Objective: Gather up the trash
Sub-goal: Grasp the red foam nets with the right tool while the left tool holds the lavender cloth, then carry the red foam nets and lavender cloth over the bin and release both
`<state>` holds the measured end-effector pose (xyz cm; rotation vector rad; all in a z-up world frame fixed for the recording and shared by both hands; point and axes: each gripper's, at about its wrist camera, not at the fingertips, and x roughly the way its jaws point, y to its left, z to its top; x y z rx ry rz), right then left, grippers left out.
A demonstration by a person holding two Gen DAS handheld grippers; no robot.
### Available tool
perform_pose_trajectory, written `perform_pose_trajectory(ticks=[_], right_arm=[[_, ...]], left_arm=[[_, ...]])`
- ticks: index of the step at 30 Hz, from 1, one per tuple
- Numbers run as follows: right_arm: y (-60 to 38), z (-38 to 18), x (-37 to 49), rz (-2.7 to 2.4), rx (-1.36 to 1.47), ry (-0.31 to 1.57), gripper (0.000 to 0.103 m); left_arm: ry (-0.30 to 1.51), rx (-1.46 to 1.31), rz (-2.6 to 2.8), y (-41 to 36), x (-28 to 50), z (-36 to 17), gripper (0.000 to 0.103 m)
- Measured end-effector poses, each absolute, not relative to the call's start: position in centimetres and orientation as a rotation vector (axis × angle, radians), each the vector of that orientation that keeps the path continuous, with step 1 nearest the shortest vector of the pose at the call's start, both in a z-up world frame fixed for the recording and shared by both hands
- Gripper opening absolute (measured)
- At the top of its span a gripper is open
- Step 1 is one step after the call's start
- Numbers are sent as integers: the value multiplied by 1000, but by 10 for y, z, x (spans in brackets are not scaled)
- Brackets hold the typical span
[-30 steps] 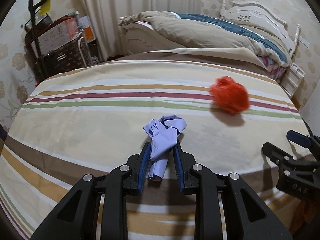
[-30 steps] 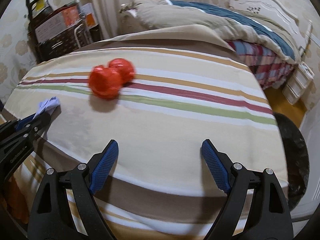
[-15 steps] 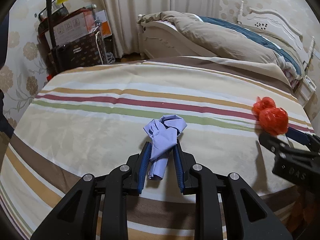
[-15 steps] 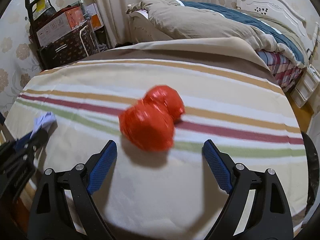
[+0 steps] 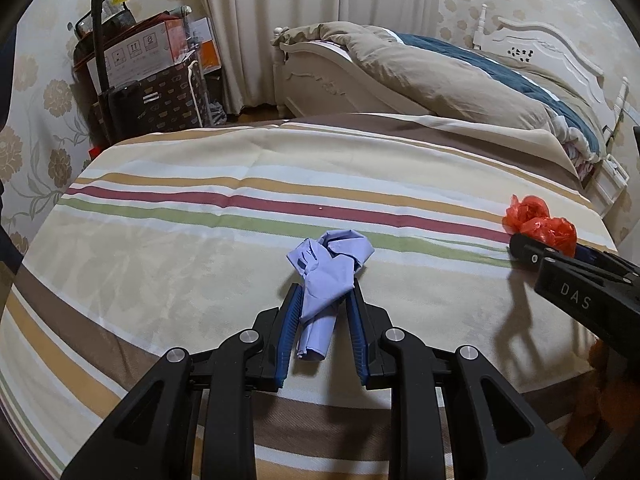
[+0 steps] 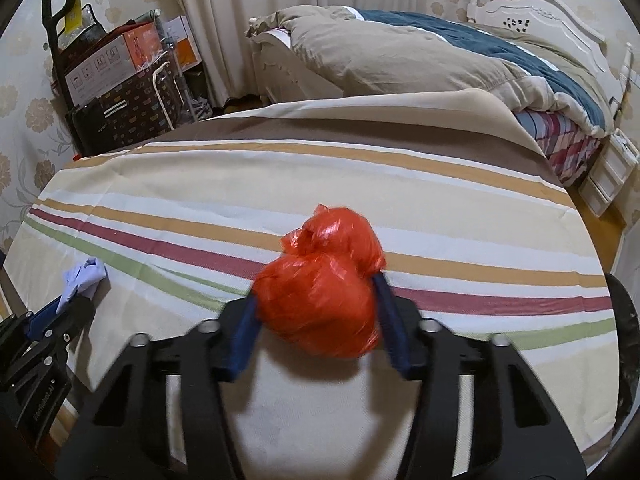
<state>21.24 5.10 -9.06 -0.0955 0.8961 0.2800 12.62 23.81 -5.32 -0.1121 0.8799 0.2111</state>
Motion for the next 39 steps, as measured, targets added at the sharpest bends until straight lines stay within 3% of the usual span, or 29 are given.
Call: perform_pose_trajectory(ticks=[39], right_arm=[[-130,-79,108,92,19,842,42]], left_arm=[[844,3,-109,67,88,-36,26]])
